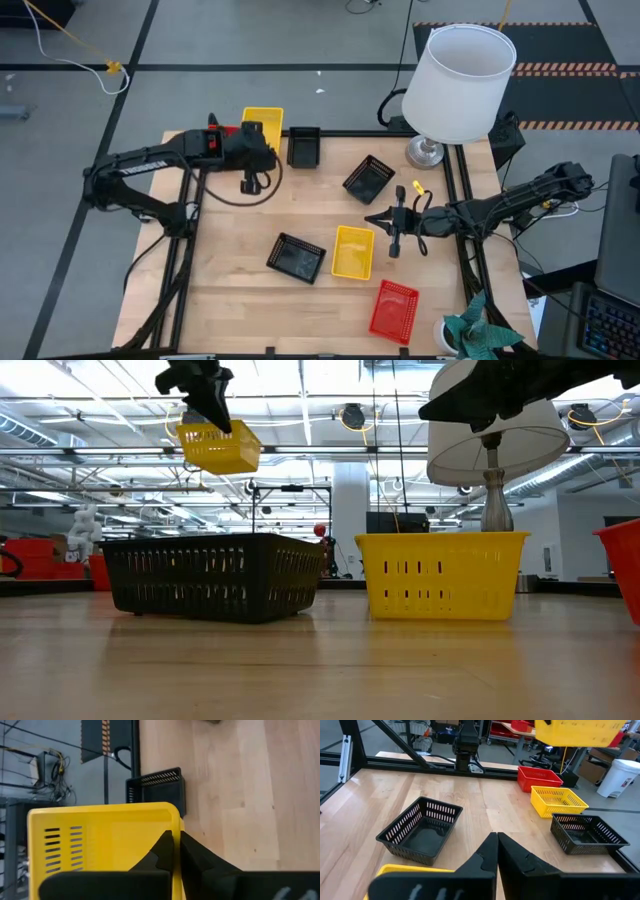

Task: Stack baskets by color
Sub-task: Stack the bottom left yellow bin on top of the top yellow bin

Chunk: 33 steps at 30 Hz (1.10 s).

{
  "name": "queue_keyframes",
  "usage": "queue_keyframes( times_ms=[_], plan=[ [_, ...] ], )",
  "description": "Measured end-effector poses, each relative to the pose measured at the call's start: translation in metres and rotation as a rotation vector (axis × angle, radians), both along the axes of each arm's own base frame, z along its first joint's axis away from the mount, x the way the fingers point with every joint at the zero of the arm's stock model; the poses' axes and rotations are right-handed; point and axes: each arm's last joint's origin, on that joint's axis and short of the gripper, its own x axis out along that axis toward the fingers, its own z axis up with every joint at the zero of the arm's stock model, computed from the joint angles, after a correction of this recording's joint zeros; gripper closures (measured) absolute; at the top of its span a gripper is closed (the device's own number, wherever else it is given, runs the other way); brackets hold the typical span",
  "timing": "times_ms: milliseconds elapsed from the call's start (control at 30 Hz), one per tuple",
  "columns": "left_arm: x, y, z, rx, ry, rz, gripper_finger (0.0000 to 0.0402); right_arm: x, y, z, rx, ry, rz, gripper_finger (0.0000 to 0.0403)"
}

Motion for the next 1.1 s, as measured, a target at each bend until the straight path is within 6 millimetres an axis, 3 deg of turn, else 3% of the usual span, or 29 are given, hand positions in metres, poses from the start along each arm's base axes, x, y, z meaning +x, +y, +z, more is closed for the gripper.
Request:
queue_keyframes(
  times_ms=[400, 633, 900, 1100],
  plan=[
    [-0.009, 0.044, 0.004, -0.031, -0.068, -0.011, 0.0383, -0.001, 0.0, -0.002, -0.005, 0.018, 0.002, 0.0403],
    [-0.007, 0.062, -0.006, -0.083, -0.048, 0.012, 0.0394, -0.001, 0.0, -0.002, -0.005, 0.018, 0.002, 0.0403],
    [0.007, 0.085, -0.031, -0.136, 0.035, 0.059, 0.0389, -0.001, 0.0, -0.002, 0.002, 0.017, 0.0, 0.0403],
    [0.006, 0.098, -0.061, -0.157, 0.066, 0.092, 0.0387, -0.001, 0.0, -0.004, 0.012, 0.039, -0.004, 0.0403]
  ],
)
